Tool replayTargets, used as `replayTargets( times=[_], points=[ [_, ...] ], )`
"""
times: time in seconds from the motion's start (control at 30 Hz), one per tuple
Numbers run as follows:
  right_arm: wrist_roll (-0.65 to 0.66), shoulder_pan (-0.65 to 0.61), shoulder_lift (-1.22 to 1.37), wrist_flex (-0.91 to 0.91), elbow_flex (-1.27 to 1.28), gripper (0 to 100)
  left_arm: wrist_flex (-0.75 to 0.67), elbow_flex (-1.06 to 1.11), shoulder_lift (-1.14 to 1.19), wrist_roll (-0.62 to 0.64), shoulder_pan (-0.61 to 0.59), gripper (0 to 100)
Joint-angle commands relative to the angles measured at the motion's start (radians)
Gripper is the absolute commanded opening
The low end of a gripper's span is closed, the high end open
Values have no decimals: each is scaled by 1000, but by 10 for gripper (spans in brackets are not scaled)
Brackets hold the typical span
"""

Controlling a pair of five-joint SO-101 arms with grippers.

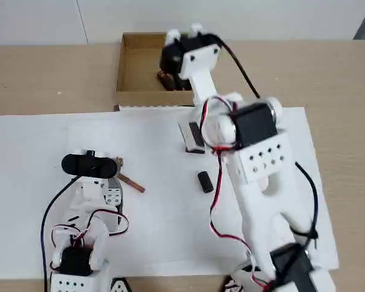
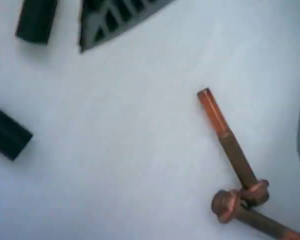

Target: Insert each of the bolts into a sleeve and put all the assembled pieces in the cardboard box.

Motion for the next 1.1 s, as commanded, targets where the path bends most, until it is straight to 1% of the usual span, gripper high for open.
replayTargets(
  times=[0.0, 0.17, 0.27, 0.4, 0.6, 0.8, 0.93, 1.07],
  points=[
    [-44, -2, -96, 2, 118, 154, -5, -4, -9, 0, -2, 6],
    [-68, -1, -140, 1, 292, 154, -5, -4, -9, 0, -2, 6],
    [-103, 1, -142, -7, 377, 154, -5, -4, -9, 0, -2, 6],
    [-146, 1, -142, -110, 534, 154, -5, -4, -9, 0, -2, 6],
    [-138, -1, -142, -295, 741, 154, -3, -4, -9, 0, -2, 6],
    [-5, 2, -142, -492, 902, 154, -3, -4, -9, 0, -2, 6],
    [41, 2, -142, -601, 976, 154, -2, -4, -9, 0, -2, 6],
    [54, 4, -140, -642, 1005, 154, -2, -4, -9, 0, -2, 6]
  ],
)
